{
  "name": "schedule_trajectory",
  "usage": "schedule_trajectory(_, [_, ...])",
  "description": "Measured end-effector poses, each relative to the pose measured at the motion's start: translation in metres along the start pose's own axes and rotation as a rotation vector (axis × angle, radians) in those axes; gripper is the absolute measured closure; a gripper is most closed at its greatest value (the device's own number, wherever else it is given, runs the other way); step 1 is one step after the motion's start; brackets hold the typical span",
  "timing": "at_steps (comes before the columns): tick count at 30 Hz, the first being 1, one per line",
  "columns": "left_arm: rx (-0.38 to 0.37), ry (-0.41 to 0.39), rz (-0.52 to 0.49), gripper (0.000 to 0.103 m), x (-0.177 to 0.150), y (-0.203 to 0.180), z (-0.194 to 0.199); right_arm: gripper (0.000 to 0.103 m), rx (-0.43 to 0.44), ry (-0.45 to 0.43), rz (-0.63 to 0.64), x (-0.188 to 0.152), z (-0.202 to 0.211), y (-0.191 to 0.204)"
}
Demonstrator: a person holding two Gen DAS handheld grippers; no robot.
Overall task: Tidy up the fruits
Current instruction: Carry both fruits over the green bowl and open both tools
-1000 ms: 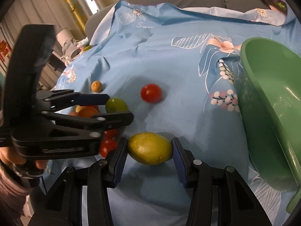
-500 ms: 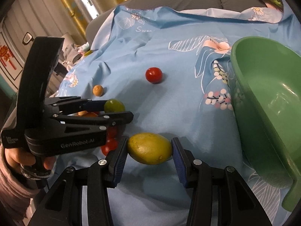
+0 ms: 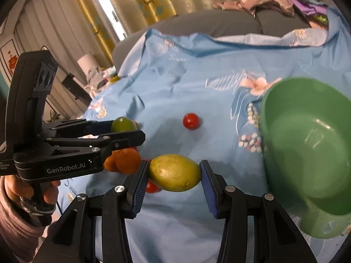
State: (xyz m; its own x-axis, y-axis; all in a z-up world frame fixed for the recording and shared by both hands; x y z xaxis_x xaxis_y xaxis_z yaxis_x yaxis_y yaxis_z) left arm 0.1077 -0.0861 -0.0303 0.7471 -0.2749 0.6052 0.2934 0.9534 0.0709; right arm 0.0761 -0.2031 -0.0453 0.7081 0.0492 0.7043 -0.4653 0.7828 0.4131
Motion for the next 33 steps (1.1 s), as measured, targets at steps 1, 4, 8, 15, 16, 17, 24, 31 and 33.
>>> schedule_trajectory(1, [-0.003,-0.006,-0.001,0.058,0.001,-0.002,0.003,0.055,-0.001,-0.014,0.006,0.002,0.006,0.001])
schedule_trajectory(4, [-0.021,-0.035,-0.016,0.058,0.012,-0.015,0.014,0.054,-0.015,-0.056,0.013,0.009,0.025,0.0])
schedule_trajectory(8, [-0.042,-0.064,-0.047,0.058,0.026,-0.036,0.02,0.055,-0.052,-0.111,0.0,0.017,0.049,-0.011])
schedule_trajectory(15, [-0.117,-0.092,-0.113,0.058,0.051,-0.088,0.022,0.054,-0.128,-0.174,-0.052,0.016,0.086,-0.043])
schedule_trajectory(16, [-0.126,-0.093,-0.12,0.058,0.053,-0.093,0.022,0.054,-0.142,-0.181,-0.064,0.015,0.091,-0.05])
schedule_trajectory(17, [-0.142,-0.092,-0.137,0.058,0.055,-0.105,0.02,0.054,-0.158,-0.187,-0.074,0.013,0.096,-0.056])
schedule_trajectory(24, [-0.177,-0.059,-0.216,0.058,0.056,-0.149,0.001,0.054,-0.255,-0.201,-0.127,0.005,0.115,-0.091])
schedule_trajectory(31, [-0.149,-0.023,-0.269,0.057,0.048,-0.166,-0.02,0.054,-0.291,-0.179,-0.147,-0.005,0.114,-0.108])
schedule_trajectory(33, [-0.139,-0.011,-0.279,0.057,0.046,-0.167,-0.025,0.054,-0.292,-0.171,-0.152,-0.007,0.112,-0.111])
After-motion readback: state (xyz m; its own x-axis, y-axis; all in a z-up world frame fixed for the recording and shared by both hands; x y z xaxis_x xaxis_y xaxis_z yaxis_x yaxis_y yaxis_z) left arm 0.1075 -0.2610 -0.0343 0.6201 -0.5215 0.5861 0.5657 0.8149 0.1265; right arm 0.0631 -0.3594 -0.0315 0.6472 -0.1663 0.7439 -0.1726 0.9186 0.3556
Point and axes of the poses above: each gripper's, at about its wrist camera, not at the fingertips, and z roughly against the way its jaws point, y to its left, x to its top, the point moved 7 cm from there along -z, roughly the way its jaws point, and after that the axes turned 12 degrees about x, right-handed, at the moved point
